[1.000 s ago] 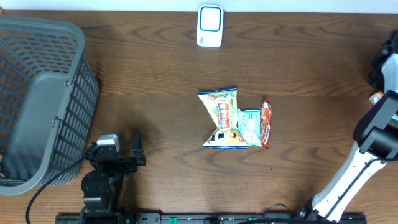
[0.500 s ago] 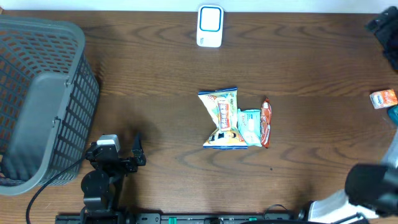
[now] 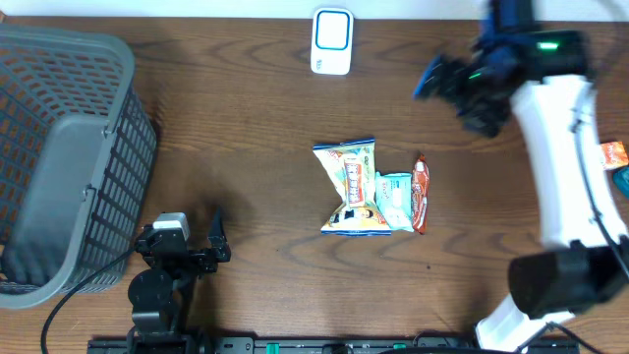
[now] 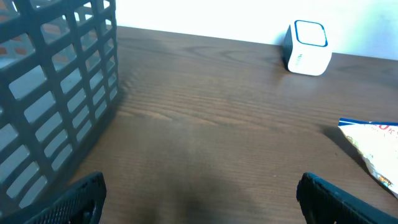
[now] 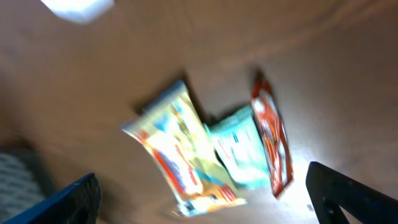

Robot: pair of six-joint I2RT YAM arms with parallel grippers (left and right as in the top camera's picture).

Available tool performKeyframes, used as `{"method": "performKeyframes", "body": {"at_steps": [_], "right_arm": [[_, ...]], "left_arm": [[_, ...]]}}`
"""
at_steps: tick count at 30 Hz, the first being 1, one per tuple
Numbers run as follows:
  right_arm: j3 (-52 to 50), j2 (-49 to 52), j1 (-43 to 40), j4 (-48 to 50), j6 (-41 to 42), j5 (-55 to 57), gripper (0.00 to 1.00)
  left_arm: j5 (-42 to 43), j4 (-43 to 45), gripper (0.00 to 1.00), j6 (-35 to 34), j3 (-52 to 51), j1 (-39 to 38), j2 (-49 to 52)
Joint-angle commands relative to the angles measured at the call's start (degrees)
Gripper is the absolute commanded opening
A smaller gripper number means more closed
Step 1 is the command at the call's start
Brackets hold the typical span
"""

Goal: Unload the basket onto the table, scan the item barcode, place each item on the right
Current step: 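Reach the right gripper to the red snack bar and grasp it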

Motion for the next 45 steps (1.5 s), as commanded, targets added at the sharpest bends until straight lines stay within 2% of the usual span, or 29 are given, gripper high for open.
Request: {"method": "performKeyframes", "body": {"at_steps": [1,2,4,5,13,21,24,28,29,30,31,35,38,45], "right_arm": [[-4.98,4.5,4.11,-2.08,3.85,10.4,0.99],[-6.64,5.73,4.94,-2.47,5.92,12.41,0.96],[-9.9,8.11,6.14,-2.64,8.39,13.57,0.82],[-11.17,9.05,6.51,-2.6,8.96,13.53,0.78],[-19.58,14.16,7.48,0.87,12.83,17.73,0.74],[-28.24,14.38,7.45,14.82,13.25,25.49,0.7],[-32.02,14.43,7.39,21.49,13.22,26.16,0.59],[-35.52,14.47,7.39,25.77,12.79,26.23,0.37],[-35.69,14.47,7.39,25.86,11.91,26.23,0.23],[-35.67,14.47,7.39,25.81,11.45,26.23,0.18],[-35.6,14.45,7.41,25.66,11.32,26.23,0.04],[-33.0,14.45,7.34,20.41,11.76,24.3,0.01],[-28.44,14.45,6.64,11.54,16.94,21.35,0.01],[-16.83,14.45,4.02,-9.51,25.66,5.35,0.02]], "left_arm": [[0.76,-1.44,0.98,0.98,-0.83,0.2,-0.09],[0.76,-1.44,0.98,0.98,-0.83,0.2,-0.09],[0.76,-1.44,0.98,0.96,-0.83,0.2,-0.09],[0.76,-1.44,0.98,0.96,-0.83,0.2,-0.09],[0.76,-1.44,0.98,0.96,-0.83,0.2,-0.09],[0.76,-1.44,0.98,0.96,-0.83,0.2,-0.09],[0.76,-1.44,0.98,0.96,-0.83,0.2,-0.09],[0.76,-1.44,0.98,0.98,-0.83,0.2,-0.09],[0.76,-1.44,0.98,0.96,-0.83,0.2,-0.11],[0.76,-1.44,0.98,0.96,-0.83,0.2,-0.09],[0.76,-1.44,0.98,0.96,-0.83,0.2,-0.09],[0.76,-1.44,0.98,0.96,-0.83,0.2,-0.09],[0.76,-1.44,0.98,0.96,-0.83,0.2,-0.09],[0.76,-1.44,0.98,0.96,-0.83,0.2,-0.09]]}}
